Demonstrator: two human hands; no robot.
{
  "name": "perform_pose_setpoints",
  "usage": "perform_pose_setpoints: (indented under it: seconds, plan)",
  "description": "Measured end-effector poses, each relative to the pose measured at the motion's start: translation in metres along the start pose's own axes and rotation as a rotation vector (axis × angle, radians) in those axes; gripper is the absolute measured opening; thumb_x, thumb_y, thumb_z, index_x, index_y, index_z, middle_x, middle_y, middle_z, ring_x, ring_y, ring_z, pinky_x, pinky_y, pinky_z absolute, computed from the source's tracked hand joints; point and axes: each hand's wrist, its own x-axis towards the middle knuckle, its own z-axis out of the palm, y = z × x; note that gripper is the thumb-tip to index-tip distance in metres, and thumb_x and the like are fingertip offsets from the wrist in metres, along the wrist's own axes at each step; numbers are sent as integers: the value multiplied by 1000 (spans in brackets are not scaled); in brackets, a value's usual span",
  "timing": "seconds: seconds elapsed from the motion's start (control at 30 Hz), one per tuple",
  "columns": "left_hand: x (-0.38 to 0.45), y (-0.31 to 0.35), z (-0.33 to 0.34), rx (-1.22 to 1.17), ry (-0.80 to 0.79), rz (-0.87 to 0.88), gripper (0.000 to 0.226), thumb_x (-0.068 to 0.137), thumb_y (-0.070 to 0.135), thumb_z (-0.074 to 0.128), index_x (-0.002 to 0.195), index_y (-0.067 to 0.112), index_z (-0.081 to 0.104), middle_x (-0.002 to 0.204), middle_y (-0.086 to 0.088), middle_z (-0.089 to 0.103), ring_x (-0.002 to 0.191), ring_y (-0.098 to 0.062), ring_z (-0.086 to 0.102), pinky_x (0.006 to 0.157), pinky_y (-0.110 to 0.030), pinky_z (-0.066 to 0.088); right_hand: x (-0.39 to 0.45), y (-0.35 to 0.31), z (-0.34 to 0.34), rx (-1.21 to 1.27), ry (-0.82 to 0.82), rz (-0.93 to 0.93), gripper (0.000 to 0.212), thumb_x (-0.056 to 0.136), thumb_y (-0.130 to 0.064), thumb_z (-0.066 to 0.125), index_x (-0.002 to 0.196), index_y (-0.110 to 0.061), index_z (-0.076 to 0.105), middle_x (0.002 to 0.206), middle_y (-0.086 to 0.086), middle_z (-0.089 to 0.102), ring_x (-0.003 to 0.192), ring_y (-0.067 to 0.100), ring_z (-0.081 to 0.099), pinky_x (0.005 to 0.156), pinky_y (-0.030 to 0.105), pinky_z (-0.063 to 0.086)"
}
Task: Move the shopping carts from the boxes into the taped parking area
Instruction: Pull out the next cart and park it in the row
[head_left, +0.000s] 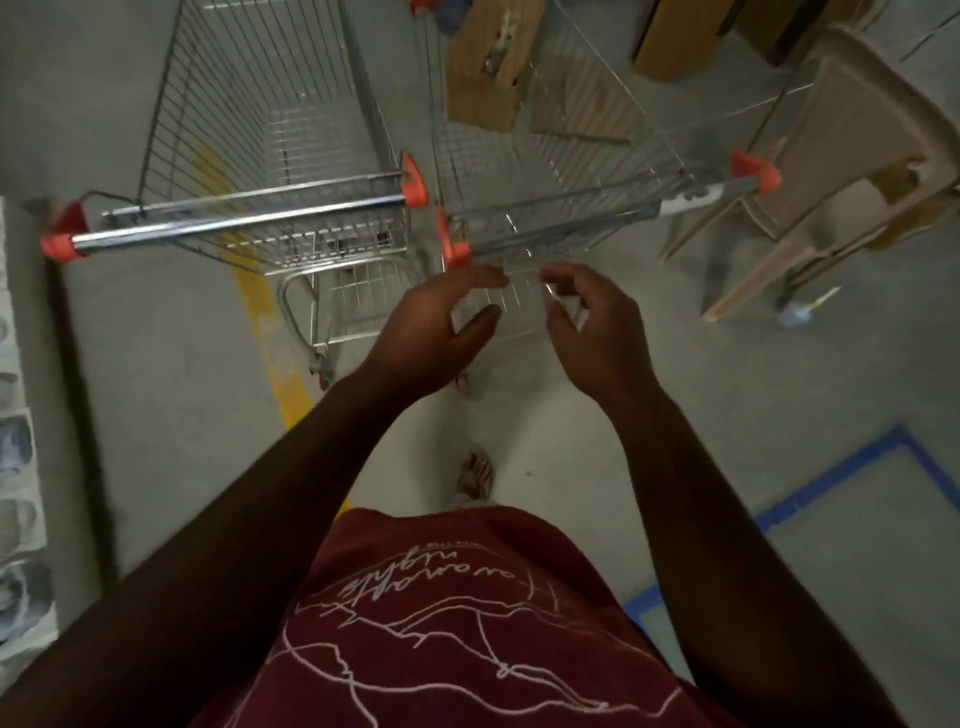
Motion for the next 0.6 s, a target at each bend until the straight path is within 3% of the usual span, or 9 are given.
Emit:
perform_pose_setpoints:
  seconds: [0.13, 0.23, 0.3, 0.43, 0.6]
  plan:
    - [77, -20, 11, 130, -154, 0, 71, 89, 34, 76, 149, 6, 49, 159, -14, 42, 148, -26, 39, 121, -30, 24, 86, 44, -22, -399, 1, -107, 63, 83, -10, 68, 144, -16, 55, 147, 8, 58, 140, 31, 50, 114, 48, 41]
    - [119, -26, 26, 308, -311, -91, 102, 87, 46, 79, 162, 7, 21, 170, -15, 16, 157, -29, 14, 121, -33, -3, 128, 69, -29, -638, -236, 54, 75, 83, -33, 77, 151, -25, 46, 169, 6, 28, 159, 33, 16, 125, 59, 15]
    - [138, -30, 36, 442, -401, -135, 110, 88, 54, 74, 163, 7, 10, 172, -14, 7, 158, -28, 7, 118, -38, -4, 137, 83, -27, -676, -328, 157, 72, 79, -38, 80, 145, -32, 50, 171, 2, 22, 161, 32, 5, 126, 61, 1]
    - [162, -41, 46, 494, -455, -211, 106, 88, 54, 71, 163, 7, 12, 171, -13, 12, 157, -30, 13, 123, -50, 16, 128, 88, -20, -642, -236, 196, 65, 72, -23, 74, 134, -35, 58, 147, -3, 52, 155, 28, 25, 127, 62, 0]
    - [155, -53, 50, 548, -545, -176, 113, 81, 67, 67, 159, 2, 18, 166, -20, 22, 153, -38, 19, 124, -55, 20, 108, 73, -10, -636, -68, 250, 46, 65, -21, 65, 110, -29, 71, 114, -2, 63, 130, 27, 51, 127, 58, 8]
